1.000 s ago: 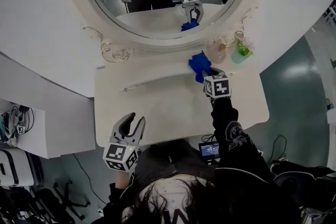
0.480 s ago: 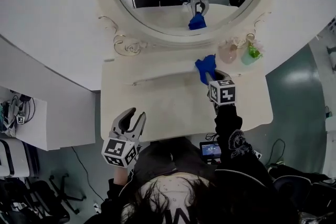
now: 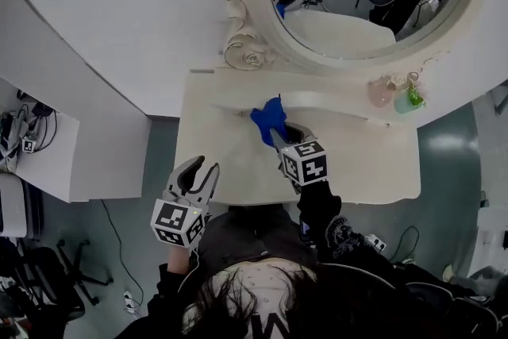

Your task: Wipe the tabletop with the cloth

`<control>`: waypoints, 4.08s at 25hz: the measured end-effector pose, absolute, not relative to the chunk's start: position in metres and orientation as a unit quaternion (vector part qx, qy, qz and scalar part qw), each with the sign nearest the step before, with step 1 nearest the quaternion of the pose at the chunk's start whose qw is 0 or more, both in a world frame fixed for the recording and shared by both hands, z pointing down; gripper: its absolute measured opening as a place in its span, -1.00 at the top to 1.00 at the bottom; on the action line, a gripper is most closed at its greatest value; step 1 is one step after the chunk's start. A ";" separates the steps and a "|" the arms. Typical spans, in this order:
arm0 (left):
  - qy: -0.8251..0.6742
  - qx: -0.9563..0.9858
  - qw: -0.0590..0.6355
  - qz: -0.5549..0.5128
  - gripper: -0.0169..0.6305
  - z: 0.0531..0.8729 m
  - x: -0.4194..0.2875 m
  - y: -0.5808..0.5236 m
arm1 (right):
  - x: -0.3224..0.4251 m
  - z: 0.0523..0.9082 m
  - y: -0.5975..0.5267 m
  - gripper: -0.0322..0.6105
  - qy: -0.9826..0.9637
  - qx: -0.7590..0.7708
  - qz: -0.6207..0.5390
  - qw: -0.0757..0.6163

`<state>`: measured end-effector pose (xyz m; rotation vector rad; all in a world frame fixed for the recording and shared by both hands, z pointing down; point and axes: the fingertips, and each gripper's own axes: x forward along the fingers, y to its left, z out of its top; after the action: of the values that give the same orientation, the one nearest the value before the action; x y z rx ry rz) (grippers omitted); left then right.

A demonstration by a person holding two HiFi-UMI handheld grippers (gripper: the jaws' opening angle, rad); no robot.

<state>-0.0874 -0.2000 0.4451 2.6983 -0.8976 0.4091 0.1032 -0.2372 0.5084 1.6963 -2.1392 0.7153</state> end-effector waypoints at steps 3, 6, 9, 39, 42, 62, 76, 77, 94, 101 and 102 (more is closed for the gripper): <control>-0.322 0.925 0.142 0.141 0.51 0.453 -0.118 -0.207 | 0.044 0.514 -0.251 0.63 -0.773 0.558 0.246 0.174; -0.332 0.921 0.147 0.143 0.51 0.460 -0.145 -0.212 | -0.008 0.527 -0.263 0.63 -0.790 0.529 0.245 0.192; -0.341 0.917 0.149 0.146 0.51 0.466 -0.168 -0.215 | -0.056 0.544 -0.275 0.63 -0.805 0.497 0.248 0.210; -0.291 0.928 0.162 0.166 0.51 0.488 -0.184 -0.234 | -0.064 0.643 -0.304 0.63 -0.748 0.521 0.250 0.325; -0.272 0.934 0.158 0.167 0.51 0.486 -0.166 -0.232 | -0.040 0.644 -0.296 0.63 -0.737 0.534 0.257 0.323; -0.202 0.953 0.140 0.177 0.51 0.473 0.024 -0.191 | 0.179 0.644 -0.203 0.63 -0.680 0.608 0.297 0.283; -0.136 0.965 0.129 0.181 0.51 0.480 0.205 -0.123 | 0.378 0.649 -0.105 0.63 -0.623 0.666 0.324 0.253; -0.132 0.966 0.129 0.181 0.51 0.481 0.216 -0.118 | 0.394 0.650 -0.096 0.63 -0.616 0.671 0.327 0.252; -0.116 0.970 0.107 0.184 0.51 0.474 0.277 -0.081 | 0.616 0.649 0.050 0.63 -0.454 0.781 0.339 0.264; -0.150 0.964 0.102 0.196 0.51 0.468 0.251 -0.083 | 0.633 0.644 0.070 0.63 -0.436 0.798 0.342 0.238; -0.155 0.962 0.103 0.199 0.51 0.468 0.247 -0.083 | 0.633 0.643 0.071 0.63 -0.435 0.800 0.340 0.236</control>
<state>0.2467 -0.0834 0.4678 2.8392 -0.4571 0.5871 0.6331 0.0705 0.6434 2.1934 -1.1932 0.9316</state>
